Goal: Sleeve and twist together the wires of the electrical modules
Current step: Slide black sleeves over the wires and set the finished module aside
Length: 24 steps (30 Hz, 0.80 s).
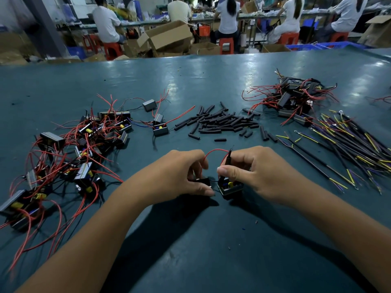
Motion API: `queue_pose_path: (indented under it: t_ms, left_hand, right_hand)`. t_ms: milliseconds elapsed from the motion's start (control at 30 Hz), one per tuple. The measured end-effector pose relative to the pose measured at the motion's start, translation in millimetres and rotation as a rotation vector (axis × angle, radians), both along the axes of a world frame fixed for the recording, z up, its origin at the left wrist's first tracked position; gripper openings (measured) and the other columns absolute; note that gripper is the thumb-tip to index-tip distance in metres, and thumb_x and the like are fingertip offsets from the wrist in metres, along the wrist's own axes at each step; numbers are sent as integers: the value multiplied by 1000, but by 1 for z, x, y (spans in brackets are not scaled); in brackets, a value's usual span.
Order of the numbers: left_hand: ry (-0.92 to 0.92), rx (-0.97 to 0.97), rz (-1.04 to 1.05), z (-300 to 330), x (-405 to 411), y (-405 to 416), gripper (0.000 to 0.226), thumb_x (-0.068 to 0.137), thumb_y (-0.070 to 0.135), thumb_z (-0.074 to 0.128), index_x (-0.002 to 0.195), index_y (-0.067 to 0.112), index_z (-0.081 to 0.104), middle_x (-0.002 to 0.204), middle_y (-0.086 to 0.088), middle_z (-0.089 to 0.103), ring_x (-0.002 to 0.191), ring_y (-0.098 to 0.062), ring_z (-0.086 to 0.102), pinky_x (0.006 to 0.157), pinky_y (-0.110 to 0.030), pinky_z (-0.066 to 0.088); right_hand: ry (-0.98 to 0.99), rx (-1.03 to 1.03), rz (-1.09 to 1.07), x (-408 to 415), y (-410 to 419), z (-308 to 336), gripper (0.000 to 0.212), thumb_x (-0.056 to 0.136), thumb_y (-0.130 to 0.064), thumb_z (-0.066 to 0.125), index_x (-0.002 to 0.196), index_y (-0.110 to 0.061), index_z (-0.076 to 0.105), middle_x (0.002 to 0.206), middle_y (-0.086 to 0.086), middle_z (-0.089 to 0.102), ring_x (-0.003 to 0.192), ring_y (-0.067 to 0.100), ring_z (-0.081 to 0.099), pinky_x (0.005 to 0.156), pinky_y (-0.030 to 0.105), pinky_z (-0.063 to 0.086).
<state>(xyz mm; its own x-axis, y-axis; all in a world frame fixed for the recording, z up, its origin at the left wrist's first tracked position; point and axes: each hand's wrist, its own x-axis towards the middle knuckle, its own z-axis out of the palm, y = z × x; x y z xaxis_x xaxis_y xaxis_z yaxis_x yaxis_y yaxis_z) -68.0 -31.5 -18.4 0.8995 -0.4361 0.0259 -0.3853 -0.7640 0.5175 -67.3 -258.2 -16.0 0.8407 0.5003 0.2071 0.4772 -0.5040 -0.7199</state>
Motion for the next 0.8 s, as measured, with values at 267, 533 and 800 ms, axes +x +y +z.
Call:
queue_pose_path:
  t_ms: [267, 533, 800]
  left_hand:
    - [-172, -428, -56, 5, -6, -20, 22, 98, 28, 62, 118, 25, 71, 94, 21, 67, 75, -4, 59, 67, -17, 44]
    - [-250, -520, 3, -1, -5, -30, 12, 98, 20, 63, 94, 14, 73, 65, 21, 59, 59, 0, 53, 59, -16, 39]
    - [69, -719, 44, -2, -6, -37, 15, 104, 14, 52, 95, 9, 62, 63, 6, 56, 48, -17, 52, 44, -25, 43]
  right_hand:
    - [-45, -74, 78, -2, -3, 4, 48, 82, -58, 58, 83, -11, 71, 74, 15, 65, 69, 32, 59, 65, 48, 48]
    - [-66, -69, 77, 1, -7, 3, 61, 78, -66, 55, 80, -6, 68, 71, 15, 63, 64, 29, 56, 62, 46, 46]
    - [-87, -20, 55, 2, 2, -8, 32, 89, -40, 67, 75, -11, 67, 61, 7, 53, 55, 13, 39, 52, 27, 33]
